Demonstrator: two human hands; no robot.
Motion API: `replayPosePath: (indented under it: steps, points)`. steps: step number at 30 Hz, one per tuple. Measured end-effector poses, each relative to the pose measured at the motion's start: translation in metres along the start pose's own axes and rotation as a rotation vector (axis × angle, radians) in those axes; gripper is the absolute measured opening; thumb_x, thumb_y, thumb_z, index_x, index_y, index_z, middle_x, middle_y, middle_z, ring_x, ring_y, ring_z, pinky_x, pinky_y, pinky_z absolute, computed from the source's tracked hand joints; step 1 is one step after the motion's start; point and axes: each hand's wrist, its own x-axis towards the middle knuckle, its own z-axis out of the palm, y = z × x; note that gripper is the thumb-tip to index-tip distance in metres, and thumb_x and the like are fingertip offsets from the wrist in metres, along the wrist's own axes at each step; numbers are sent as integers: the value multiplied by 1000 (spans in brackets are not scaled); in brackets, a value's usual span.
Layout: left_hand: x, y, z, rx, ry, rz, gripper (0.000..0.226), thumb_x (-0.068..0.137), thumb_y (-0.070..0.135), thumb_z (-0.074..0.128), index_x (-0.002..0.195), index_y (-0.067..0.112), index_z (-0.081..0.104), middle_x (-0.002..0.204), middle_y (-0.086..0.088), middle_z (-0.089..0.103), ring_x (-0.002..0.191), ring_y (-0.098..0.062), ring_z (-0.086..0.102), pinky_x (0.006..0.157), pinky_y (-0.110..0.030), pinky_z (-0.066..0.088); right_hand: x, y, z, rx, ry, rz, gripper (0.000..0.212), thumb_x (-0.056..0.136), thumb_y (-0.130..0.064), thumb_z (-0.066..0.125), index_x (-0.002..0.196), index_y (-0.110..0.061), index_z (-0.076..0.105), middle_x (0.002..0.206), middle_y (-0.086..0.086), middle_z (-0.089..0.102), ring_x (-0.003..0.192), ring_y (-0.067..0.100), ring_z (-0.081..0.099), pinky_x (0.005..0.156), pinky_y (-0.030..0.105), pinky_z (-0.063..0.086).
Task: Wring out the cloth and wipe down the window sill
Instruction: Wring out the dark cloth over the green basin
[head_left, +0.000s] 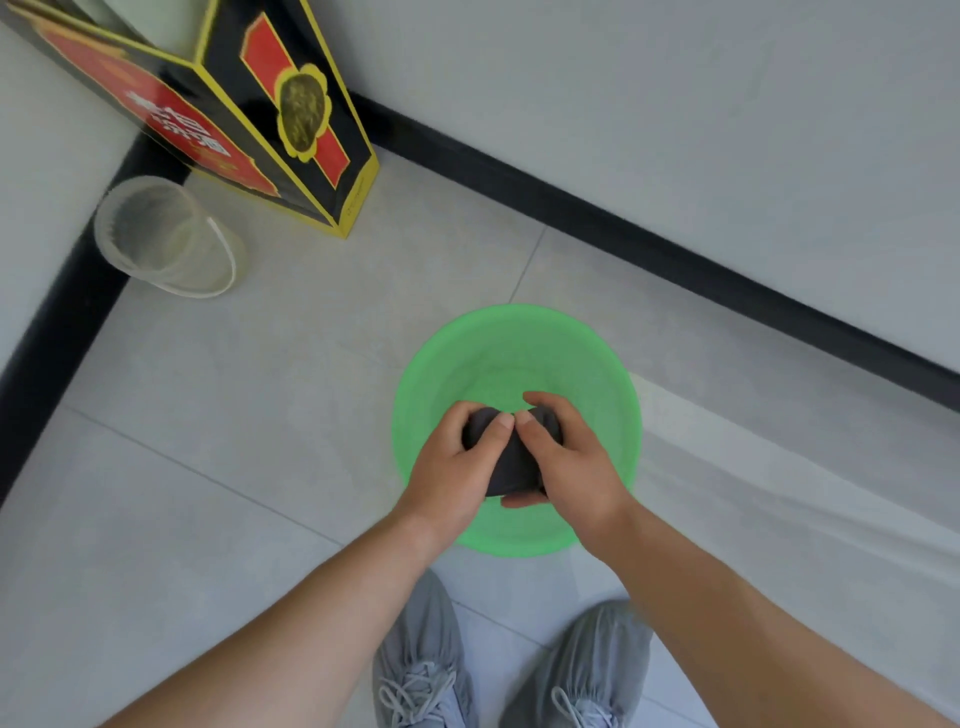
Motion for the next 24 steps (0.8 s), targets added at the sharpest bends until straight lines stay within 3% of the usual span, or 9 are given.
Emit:
replayPosePath:
  steps: [2,3,4,6,11,14,16,20,24]
  points:
    - [-20,25,-11,-17,-15,-16,27,81,51,60,90,26,61,83,11,65,77,-6,61,69,-37,52,-20,-23,3,-36,36,-23,22,95,-27,64,117,-28,60,108,-1,63,88,11,69,70,35,62]
    - [-30,38,-17,-29,-22,-33,25,82,48,62,93,25,62,87,8,67,82,-9,64,75,-43,56,-30,-34,4,-85,67,-58,24,93,-27,66,116,-27,61,105,-4,64,89,6,66,75,24,59]
    - [-40,51,-23,-45,-28,-57,25,81,46,64,95,25,63,91,5,68,88,-13,66,82,-48,57,-40,-46,5,-128,84,-87,26,92,-25,67,117,-27,61,103,-9,65,90,0,62,72,12,52]
    - [-59,74,-34,-79,-30,-107,28,80,41,68,100,23,65,100,-2,69,99,-23,67,92,-55,54,-60,-67,8,-156,67,-92,31,90,-15,66,118,-27,61,103,-14,63,90,-6,58,64,2,43]
    - [-99,123,-59,-71,-26,-141,18,89,16,71,105,22,64,105,-7,69,103,-26,66,96,-53,52,-112,-114,17,-248,25,-104,46,86,9,54,115,-27,58,105,-6,62,91,-2,56,66,0,41]
    - [-122,154,-73,-15,13,-48,24,87,9,71,105,23,65,103,1,71,101,-17,66,92,-38,53,-140,-140,23,-260,59,-114,46,87,8,56,116,-28,59,111,-4,63,99,8,58,74,3,43]
    - [-136,172,-80,14,29,6,25,86,8,71,104,24,65,102,5,72,99,-12,66,89,-32,52,-161,-158,24,-234,65,-124,47,87,7,56,114,-31,58,112,-5,63,100,6,59,78,8,45]
    - [-162,216,-84,104,32,120,26,84,9,73,102,28,65,100,6,73,98,-11,66,88,-36,52,-203,-198,11,-221,83,-190,46,85,0,58,113,-36,60,109,-14,65,98,-7,58,77,4,44]
    - [-184,273,-73,272,43,262,31,83,19,73,105,36,61,106,9,69,100,-11,64,83,-33,49,-243,-244,-16,-238,128,-260,44,82,-9,60,115,-38,62,109,-16,67,101,-1,61,90,17,49]
